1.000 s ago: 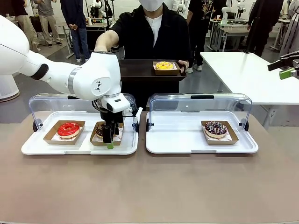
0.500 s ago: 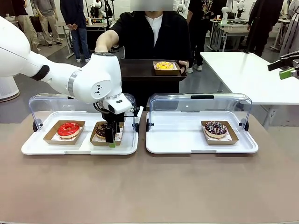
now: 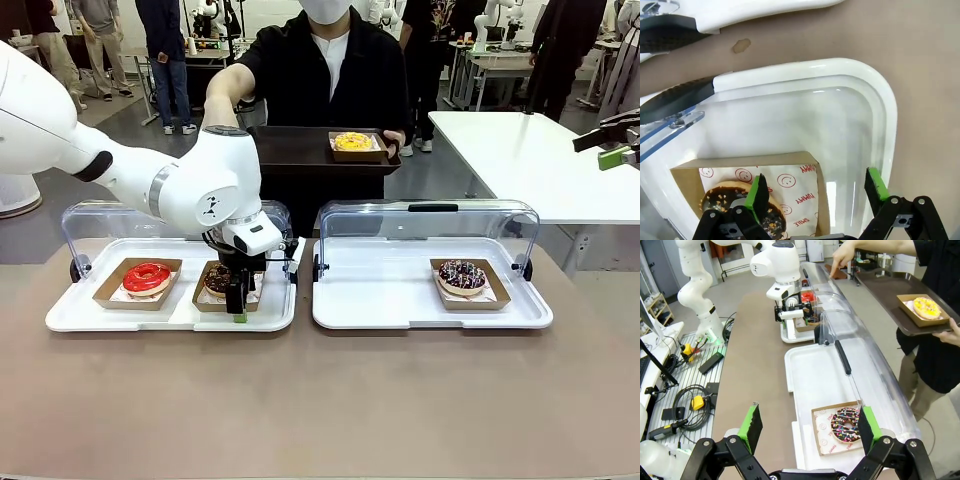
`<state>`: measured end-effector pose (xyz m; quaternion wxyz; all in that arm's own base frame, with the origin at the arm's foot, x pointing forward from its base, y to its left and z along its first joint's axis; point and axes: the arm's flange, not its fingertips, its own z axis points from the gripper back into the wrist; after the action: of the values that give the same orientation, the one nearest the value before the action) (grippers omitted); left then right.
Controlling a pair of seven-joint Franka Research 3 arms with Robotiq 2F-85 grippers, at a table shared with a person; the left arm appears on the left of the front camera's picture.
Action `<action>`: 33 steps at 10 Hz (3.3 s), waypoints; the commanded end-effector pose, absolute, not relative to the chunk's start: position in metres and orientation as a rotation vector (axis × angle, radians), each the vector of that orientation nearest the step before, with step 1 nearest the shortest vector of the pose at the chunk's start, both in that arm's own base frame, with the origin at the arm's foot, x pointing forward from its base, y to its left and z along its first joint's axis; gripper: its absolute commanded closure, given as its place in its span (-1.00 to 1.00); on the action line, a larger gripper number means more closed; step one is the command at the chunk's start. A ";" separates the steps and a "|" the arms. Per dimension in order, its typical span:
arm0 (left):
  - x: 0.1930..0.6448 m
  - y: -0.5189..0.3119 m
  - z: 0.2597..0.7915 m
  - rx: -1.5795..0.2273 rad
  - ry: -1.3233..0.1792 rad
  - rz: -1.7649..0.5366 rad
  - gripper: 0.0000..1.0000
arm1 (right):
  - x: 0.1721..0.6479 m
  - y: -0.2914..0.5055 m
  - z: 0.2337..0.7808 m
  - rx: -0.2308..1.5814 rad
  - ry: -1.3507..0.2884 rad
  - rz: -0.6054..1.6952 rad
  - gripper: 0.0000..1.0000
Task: Provide the desired donut to the person.
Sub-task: Pick up and lift the Paper togo box containing the Donut pointed at by the person.
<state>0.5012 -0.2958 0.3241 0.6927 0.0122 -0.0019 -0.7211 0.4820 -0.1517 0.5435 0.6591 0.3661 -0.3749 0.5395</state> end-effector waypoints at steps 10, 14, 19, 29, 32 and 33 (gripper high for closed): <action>0.508 -0.293 0.326 0.032 -0.037 -1.565 1.00 | 0.482 -0.152 0.543 0.834 -0.855 1.217 -1.00; 0.507 -0.289 0.333 0.021 -0.027 -1.567 1.00 | 0.482 -0.152 0.543 0.834 -0.855 1.217 -1.00; 0.444 -0.259 0.415 -0.028 0.191 -1.619 1.00 | 0.482 -0.152 0.543 0.834 -0.855 1.217 -1.00; 0.393 -0.271 0.702 0.132 -0.039 -1.528 1.00 | 0.482 -0.152 0.543 0.834 -0.855 1.217 -1.00; 0.453 -0.268 0.717 0.032 -0.062 -1.568 1.00 | 0.482 -0.152 0.543 0.834 -0.855 1.217 -1.00; 0.469 -0.266 0.717 0.029 -0.075 -1.571 1.00 | 0.482 -0.152 0.543 0.834 -0.855 1.217 -1.00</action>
<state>0.4575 -0.2670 0.7026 0.7135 0.0263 -0.0366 -0.6993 0.4821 -0.1521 0.5431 0.6593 0.3662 -0.3749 0.5391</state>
